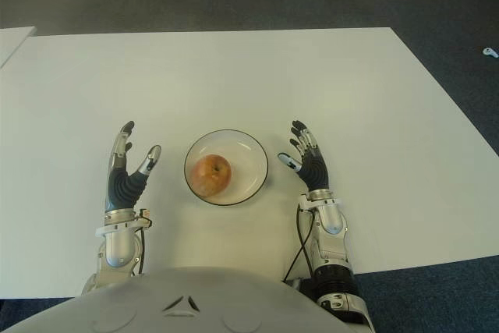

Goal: Put the apples into the plate.

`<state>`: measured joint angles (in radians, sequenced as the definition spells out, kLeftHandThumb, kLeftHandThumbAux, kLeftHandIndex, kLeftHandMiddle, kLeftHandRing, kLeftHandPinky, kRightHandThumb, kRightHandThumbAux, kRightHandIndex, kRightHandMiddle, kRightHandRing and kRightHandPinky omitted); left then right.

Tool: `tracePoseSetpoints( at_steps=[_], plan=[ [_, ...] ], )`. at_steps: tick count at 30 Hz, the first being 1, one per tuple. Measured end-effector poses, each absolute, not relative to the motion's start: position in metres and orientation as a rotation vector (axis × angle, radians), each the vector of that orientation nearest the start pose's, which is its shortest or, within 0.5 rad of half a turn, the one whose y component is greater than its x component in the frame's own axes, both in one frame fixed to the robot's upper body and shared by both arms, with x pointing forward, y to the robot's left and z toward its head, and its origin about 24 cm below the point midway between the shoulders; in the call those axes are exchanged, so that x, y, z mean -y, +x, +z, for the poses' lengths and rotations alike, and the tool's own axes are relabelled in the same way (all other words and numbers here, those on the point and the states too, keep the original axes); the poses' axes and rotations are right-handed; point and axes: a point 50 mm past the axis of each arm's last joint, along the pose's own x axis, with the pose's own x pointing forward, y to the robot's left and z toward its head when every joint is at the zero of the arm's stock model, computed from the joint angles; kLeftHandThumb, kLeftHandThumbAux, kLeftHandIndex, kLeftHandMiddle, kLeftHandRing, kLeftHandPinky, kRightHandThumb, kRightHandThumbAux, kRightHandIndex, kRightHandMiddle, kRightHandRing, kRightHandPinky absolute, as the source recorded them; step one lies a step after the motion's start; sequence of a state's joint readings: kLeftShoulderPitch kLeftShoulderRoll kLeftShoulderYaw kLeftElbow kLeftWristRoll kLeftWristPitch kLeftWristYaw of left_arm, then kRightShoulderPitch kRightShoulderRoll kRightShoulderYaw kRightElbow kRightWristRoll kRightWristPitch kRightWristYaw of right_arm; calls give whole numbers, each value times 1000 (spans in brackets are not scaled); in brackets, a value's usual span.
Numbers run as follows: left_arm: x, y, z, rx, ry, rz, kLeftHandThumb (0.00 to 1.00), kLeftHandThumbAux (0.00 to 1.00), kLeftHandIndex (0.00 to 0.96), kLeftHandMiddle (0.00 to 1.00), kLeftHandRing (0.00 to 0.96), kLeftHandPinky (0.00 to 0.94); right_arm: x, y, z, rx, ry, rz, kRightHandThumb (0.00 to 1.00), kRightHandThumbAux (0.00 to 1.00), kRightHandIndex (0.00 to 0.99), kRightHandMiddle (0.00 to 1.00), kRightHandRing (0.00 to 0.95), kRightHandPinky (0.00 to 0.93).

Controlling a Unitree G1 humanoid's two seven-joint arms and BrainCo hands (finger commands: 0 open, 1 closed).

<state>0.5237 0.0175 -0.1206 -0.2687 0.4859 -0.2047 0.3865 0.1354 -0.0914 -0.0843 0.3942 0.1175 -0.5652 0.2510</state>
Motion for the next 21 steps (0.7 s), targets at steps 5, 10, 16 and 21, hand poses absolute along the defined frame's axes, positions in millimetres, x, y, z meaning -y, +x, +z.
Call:
tracePoseSetpoints(
  at_steps=[5, 10, 16, 21],
  plan=[
    [-161, 144, 14, -4, 436, 311, 19, 404, 33, 5, 1, 30, 191, 201, -19, 50, -13, 79, 98, 596, 0, 0, 0, 0],
    [-157, 141, 0, -55, 365, 318, 35, 427, 28, 1, 0, 32, 192, 201, -19, 48, -10, 77, 97, 597, 0, 0, 0, 0],
    [-138, 137, -10, -91, 239, 314, 64, 435, 49, 12, 0, 25, 192, 201, -19, 49, -6, 85, 90, 585, 0, 0, 0, 0],
    [-122, 127, -2, -61, 154, 280, 128, 393, 122, 41, 0, 3, 192, 202, -19, 46, 5, 92, 86, 583, 0, 0, 0, 0]
  ],
)
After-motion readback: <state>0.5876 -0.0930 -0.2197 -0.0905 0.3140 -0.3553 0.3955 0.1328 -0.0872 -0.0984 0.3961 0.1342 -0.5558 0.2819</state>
